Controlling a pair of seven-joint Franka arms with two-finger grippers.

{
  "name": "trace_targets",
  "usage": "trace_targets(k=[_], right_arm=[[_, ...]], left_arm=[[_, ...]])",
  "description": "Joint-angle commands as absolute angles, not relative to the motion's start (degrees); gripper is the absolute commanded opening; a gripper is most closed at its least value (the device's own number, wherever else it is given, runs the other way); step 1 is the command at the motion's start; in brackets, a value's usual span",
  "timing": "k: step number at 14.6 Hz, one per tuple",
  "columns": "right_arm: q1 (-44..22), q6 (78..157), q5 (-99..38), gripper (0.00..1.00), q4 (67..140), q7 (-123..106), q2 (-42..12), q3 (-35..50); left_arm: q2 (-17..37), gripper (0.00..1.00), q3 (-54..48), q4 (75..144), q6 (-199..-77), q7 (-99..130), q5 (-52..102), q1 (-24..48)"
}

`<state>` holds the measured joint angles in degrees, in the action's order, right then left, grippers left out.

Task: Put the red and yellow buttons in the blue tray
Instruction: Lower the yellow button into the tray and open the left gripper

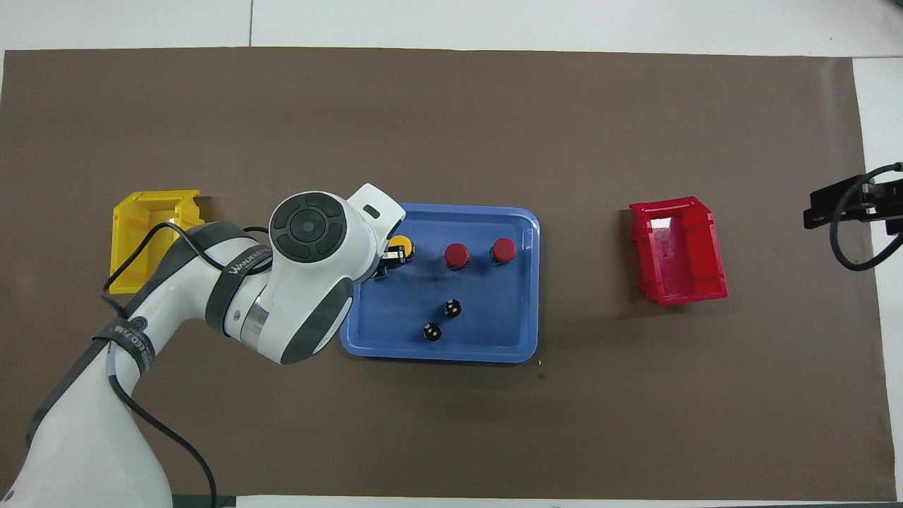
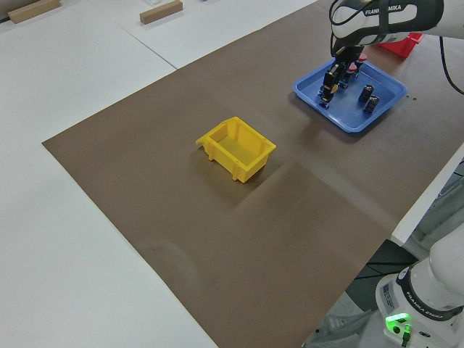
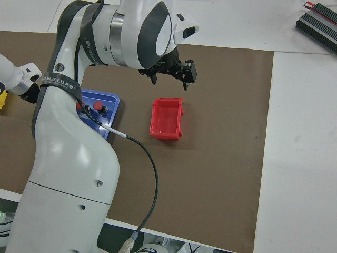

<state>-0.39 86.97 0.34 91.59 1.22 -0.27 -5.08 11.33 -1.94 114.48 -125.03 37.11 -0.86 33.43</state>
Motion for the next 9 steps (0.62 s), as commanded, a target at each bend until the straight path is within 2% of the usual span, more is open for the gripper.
trace_targets(k=[1, 3, 4, 5, 6, 7, 9], right_arm=[[-0.4, 86.4, -0.2, 1.0, 92.0, -0.1, -0.2, -5.3], [-0.4, 86.4, -0.2, 1.0, 92.0, -0.1, -0.2, -5.2], [-0.2, 86.2, -0.1, 1.0, 92.0, -0.1, -0.2, -5.2], [0.1, 86.2, -0.2, 1.0, 92.0, -0.1, -0.2, -5.2], [0.0, 86.2, -0.2, 1.0, 92.0, -0.1, -0.2, -5.1], [-0.1, 86.0, -0.2, 1.0, 92.0, -0.1, -0.1, -5.2], [-0.3, 86.0, -0.2, 1.0, 92.0, -0.1, -0.1, -5.2]], left_arm=[[10.1, 0.05, -1.2, 115.2, -121.9, 37.7, 0.1, 34.4], [10.1, 0.05, -1.1, 115.2, -121.5, 37.8, 0.1, 35.1], [10.1, 0.09, -1.2, 115.2, -121.8, 37.8, 0.1, 35.1], [10.1, 0.28, -1.2, 115.1, -122.1, 37.8, 0.1, 34.9], [10.3, 0.68, -1.1, 114.9, -122.0, 37.9, 0.1, 34.7], [10.3, 0.87, -1.1, 114.7, -122.0, 38.0, 0.1, 34.7], [9.6, 1.0, -1.1, 113.5, -120.9, 38.1, 0.1, 34.5]])
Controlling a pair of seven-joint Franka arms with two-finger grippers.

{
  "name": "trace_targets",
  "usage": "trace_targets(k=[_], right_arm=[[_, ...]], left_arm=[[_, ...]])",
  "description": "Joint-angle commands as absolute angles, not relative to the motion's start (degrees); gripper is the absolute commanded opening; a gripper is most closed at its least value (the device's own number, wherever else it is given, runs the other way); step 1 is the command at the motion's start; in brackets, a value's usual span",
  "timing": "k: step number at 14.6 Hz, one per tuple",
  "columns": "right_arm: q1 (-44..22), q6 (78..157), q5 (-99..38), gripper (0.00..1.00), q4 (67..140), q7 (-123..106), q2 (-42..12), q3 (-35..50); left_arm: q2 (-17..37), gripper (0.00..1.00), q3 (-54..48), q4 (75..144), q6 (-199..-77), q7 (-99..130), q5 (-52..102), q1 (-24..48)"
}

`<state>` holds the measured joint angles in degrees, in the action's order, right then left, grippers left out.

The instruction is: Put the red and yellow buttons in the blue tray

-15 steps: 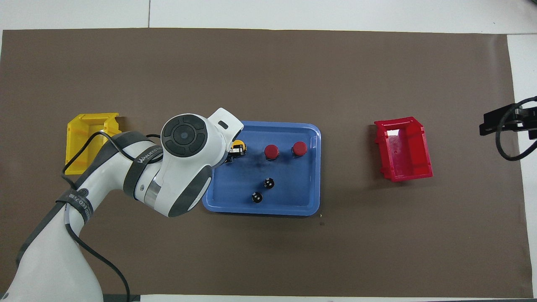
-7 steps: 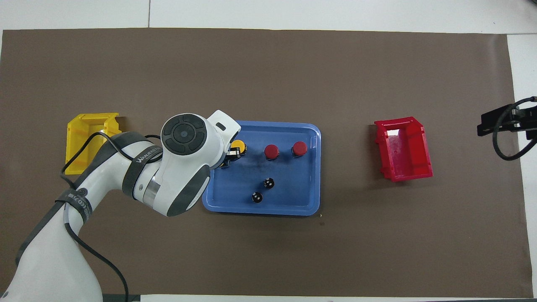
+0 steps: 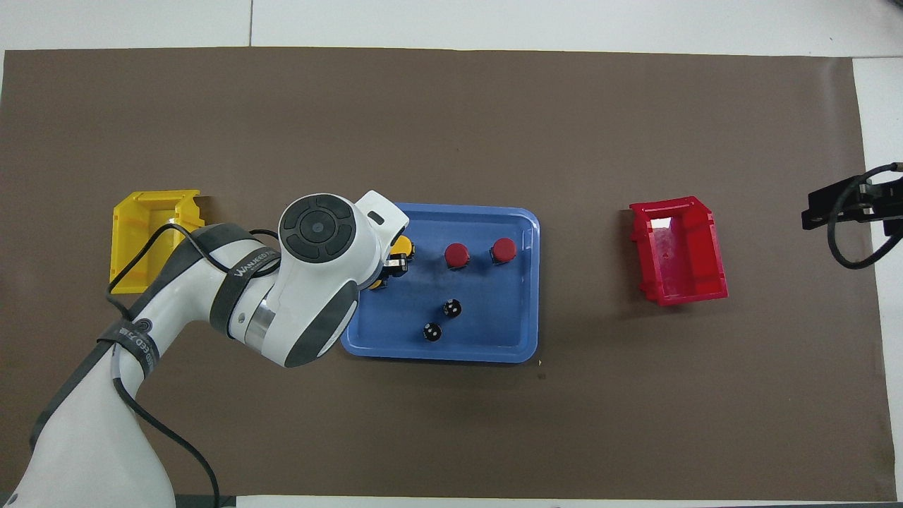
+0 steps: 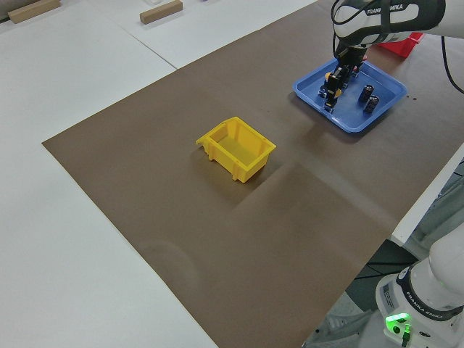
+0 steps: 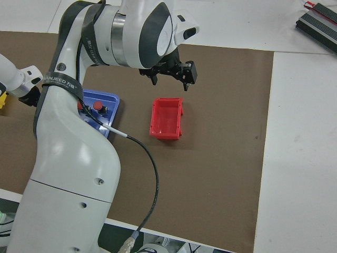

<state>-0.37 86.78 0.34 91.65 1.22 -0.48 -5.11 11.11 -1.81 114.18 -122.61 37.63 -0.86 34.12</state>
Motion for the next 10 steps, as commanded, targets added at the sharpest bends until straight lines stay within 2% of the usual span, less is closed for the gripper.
trace_targets(k=[1, 5, 10], right_arm=[[-0.5, 86.0, -0.2, 1.0, 92.0, -0.2, -0.1, -5.2], [-0.8, 86.0, -0.2, 1.0, 92.0, -0.1, -0.1, -4.5], [-0.7, 86.0, -0.2, 1.0, 92.0, -0.2, -0.1, -4.5]], left_arm=[[8.3, 1.0, -0.9, 112.7, -119.1, 38.0, 0.1, 34.3], [5.8, 1.0, -0.6, 105.7, -105.8, 33.1, 0.1, 29.5], [3.0, 1.0, -0.6, 100.8, -101.8, 17.3, 0.1, 18.5]])
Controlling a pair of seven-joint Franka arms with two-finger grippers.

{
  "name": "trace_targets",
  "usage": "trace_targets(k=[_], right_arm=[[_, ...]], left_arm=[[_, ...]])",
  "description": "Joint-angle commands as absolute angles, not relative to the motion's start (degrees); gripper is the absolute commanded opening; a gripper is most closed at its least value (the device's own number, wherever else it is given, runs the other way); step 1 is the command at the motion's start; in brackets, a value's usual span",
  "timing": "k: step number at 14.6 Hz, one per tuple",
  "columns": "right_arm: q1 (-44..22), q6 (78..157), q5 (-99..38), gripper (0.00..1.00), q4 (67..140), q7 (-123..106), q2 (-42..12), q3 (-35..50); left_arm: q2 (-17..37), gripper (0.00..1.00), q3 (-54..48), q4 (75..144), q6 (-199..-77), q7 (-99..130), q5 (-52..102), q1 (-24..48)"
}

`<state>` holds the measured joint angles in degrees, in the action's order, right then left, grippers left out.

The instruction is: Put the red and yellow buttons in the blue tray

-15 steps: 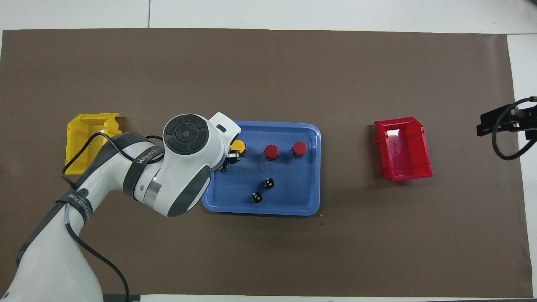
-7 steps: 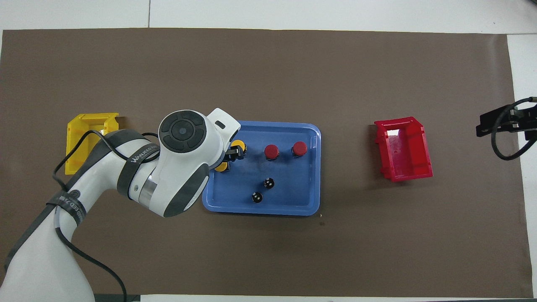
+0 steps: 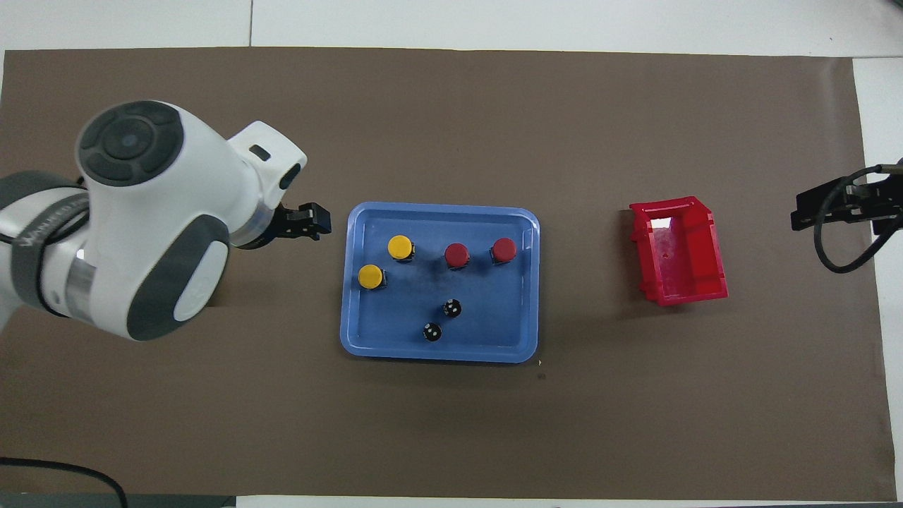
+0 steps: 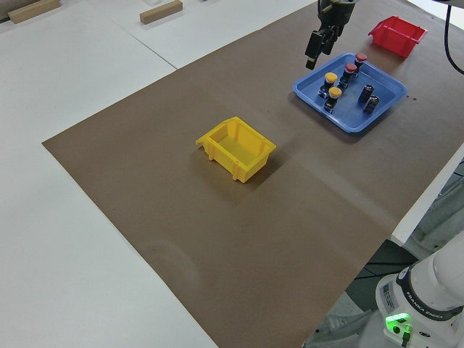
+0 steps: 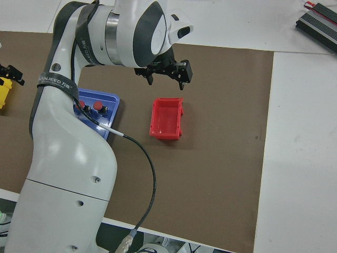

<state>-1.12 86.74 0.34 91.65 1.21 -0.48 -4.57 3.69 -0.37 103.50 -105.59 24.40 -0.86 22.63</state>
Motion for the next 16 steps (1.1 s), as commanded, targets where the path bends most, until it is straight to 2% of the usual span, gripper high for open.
trace_targets(k=[1, 6, 8, 11, 16], right_arm=[[-0.8, 86.0, -0.2, 1.0, 92.1, -0.2, -0.1, -4.5], [-0.7, 86.0, -0.2, 1.0, 92.1, -0.2, -0.1, -4.5], [-0.8, 86.0, -0.2, 1.0, 92.1, -0.2, -0.1, -4.5], [-0.8, 86.0, -0.2, 1.0, 92.1, -0.2, -0.1, -4.5], [-0.8, 86.0, -0.2, 1.0, 92.1, -0.2, -0.1, -4.5]], left_arm=[[3.0, 1.0, -0.5, 99.2, -99.6, 14.1, 0.1, 16.5], [0.1, 1.0, -0.4, 97.2, -95.4, 0.7, 0.1, 7.7], [-0.2, 1.0, -0.4, 94.2, -93.2, -1.9, 0.2, 5.5], [0.4, 1.0, -0.4, 89.5, -88.5, -3.4, 0.4, 4.5], [-0.1, 1.0, -0.4, 89.3, -87.0, -4.9, 0.3, 4.5]])
